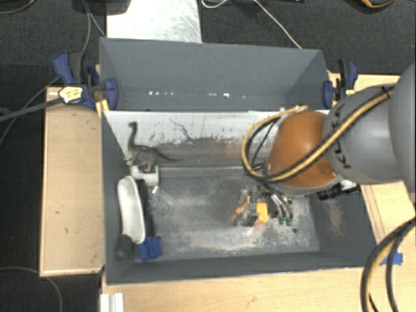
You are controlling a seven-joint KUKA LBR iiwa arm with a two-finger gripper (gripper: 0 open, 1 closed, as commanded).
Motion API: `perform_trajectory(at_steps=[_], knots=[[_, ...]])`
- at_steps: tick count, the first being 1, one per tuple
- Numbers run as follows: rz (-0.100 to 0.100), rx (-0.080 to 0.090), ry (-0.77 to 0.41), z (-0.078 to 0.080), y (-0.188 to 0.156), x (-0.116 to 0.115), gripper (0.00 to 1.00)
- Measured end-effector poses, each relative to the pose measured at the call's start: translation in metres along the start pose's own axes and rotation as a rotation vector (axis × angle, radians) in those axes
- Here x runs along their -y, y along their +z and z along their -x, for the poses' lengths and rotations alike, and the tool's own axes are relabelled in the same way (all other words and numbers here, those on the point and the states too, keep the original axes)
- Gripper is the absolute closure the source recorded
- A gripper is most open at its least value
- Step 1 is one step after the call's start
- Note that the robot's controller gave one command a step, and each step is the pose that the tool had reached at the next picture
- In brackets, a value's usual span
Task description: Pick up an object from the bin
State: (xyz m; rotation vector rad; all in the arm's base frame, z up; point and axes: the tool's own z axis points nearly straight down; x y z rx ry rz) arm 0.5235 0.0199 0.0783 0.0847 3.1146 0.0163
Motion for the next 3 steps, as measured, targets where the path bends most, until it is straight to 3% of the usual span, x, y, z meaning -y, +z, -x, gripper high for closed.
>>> perform_trajectory(at_steps=[1, 2, 3], knots=[[0.001, 0.002, -0.007, 0.003, -0.121, -0.006, 1.0], [0.001, 0.002, -0.006, 0.003, -0.121, -0.006, 1.0], [0.003, 0.015, 0.002, 0.013, -0.223, -0.018, 1.0]])
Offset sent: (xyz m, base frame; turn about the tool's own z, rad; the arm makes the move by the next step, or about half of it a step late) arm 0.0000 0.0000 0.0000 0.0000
